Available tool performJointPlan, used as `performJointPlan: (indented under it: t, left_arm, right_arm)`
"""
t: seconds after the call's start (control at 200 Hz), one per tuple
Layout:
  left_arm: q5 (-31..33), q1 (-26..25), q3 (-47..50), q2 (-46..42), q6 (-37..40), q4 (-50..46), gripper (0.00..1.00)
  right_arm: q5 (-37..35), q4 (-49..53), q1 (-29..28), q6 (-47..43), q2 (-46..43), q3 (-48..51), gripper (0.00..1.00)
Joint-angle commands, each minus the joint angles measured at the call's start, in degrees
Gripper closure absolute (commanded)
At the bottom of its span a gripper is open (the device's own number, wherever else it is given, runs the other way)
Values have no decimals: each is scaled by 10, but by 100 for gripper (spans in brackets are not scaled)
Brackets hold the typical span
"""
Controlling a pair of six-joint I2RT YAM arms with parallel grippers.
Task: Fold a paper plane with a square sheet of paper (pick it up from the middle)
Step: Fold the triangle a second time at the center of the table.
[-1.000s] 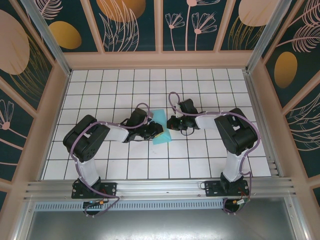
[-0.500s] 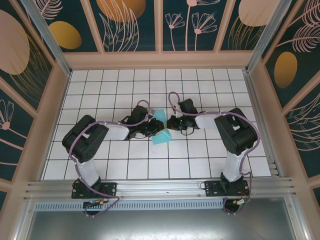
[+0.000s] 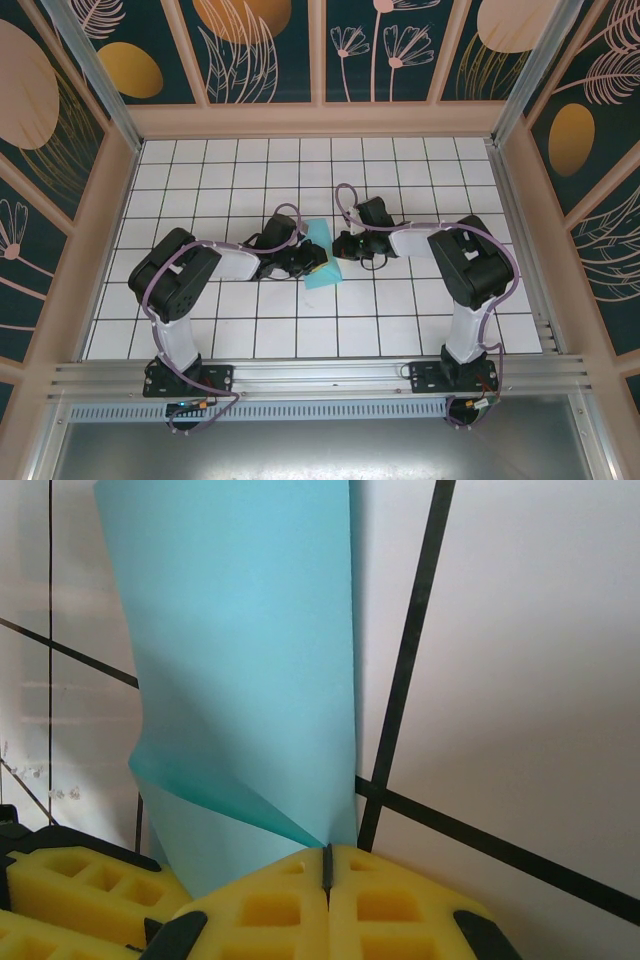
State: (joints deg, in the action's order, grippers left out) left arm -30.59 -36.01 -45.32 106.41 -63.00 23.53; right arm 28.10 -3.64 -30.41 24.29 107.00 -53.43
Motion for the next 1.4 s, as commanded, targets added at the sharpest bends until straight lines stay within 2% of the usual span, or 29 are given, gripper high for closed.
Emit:
performJointPlan:
  t: [0.0, 0.966, 1.171, 1.396]
  left_arm:
    - [9, 1, 7, 9, 13, -8, 81]
    - [18, 1, 13, 16, 12, -18, 81]
    - [34, 0, 17, 18, 8, -35, 83]
    - [49, 0, 25, 20, 1, -42, 84]
  right_arm:
    - [1, 15, -4, -10, 14, -12, 100]
    - [10, 22, -6, -14, 31, -29, 100]
    - [-1, 24, -3, 6, 2, -26, 88]
    - [-27, 27, 1, 34, -56, -3, 80]
